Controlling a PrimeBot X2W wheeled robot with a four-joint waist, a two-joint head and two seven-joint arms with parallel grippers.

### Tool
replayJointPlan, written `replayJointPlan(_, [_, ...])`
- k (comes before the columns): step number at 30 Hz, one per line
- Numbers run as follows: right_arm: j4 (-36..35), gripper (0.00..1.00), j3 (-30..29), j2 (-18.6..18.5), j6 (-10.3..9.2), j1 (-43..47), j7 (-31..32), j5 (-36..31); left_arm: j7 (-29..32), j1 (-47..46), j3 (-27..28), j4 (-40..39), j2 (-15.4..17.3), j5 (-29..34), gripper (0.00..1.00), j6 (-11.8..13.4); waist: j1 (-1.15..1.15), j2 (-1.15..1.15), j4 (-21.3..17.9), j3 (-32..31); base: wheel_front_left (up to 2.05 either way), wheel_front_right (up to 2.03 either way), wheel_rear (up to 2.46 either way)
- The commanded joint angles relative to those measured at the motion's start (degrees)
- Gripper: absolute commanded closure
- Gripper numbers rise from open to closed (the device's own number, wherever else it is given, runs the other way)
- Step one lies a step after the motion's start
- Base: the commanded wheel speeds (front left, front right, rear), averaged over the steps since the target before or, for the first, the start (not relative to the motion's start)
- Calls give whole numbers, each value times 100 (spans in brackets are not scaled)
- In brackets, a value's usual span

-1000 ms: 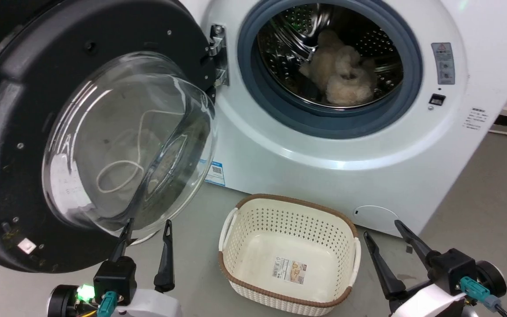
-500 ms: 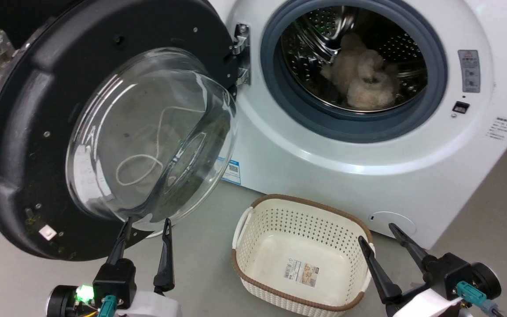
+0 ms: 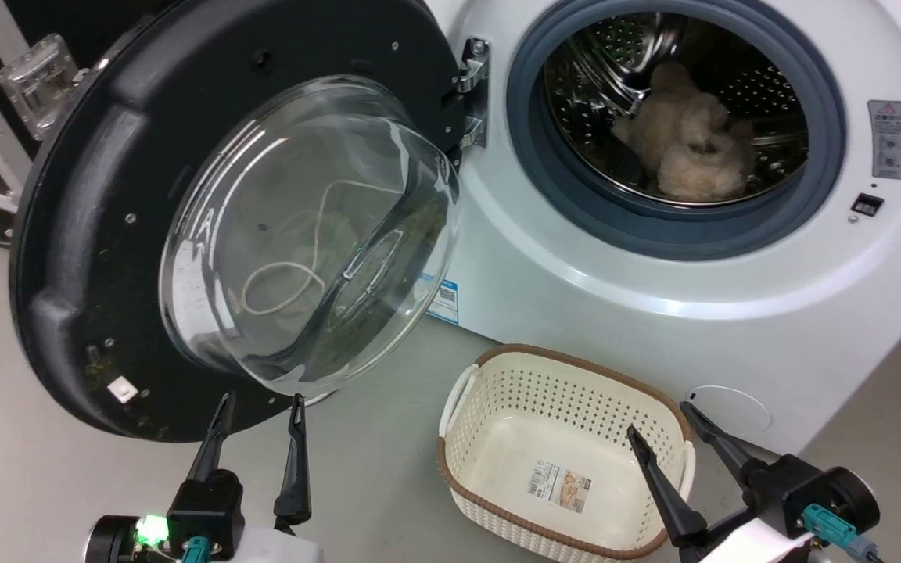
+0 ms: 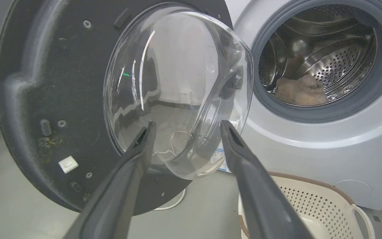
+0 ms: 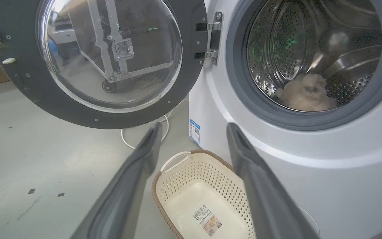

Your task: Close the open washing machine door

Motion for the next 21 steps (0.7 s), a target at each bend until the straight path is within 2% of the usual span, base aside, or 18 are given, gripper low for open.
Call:
replayJointPlan(1, [42, 0, 51, -48, 3, -79, -56, 48, -62, 70, -31, -24, 40, -53, 0, 32, 0, 0, 39, 0, 0, 0, 0])
replayJointPlan(9, [121, 0, 189, -105, 3, -99, -151, 130, -158, 79, -64, -21, 67, -78, 0, 56, 0, 0, 221, -11, 0, 0, 0])
replayJointPlan(10, [132, 0, 204, -110, 3, -102, -163, 138, -170, 76, -74, -9, 69, -89, 13, 45, 0, 0, 244, -12, 0, 0, 0])
replayJointPlan(11, [165, 0, 233, -122, 4, -106, -199, 168, -206, 54, -112, 3, 75, -107, 100, 9, 0, 0, 311, -18, 0, 0, 0])
replayJointPlan(19, [192, 0, 154, -135, 4, 16, -295, 209, -301, -205, 356, -763, -63, -495, 100, 154, 0, 0, 508, -15, 0, 0, 0])
replayJointPlan(21, [191, 0, 121, -142, 4, 67, -319, 210, -325, -355, 647, -1010, -110, -839, 100, 180, 0, 0, 556, -14, 0, 0, 0])
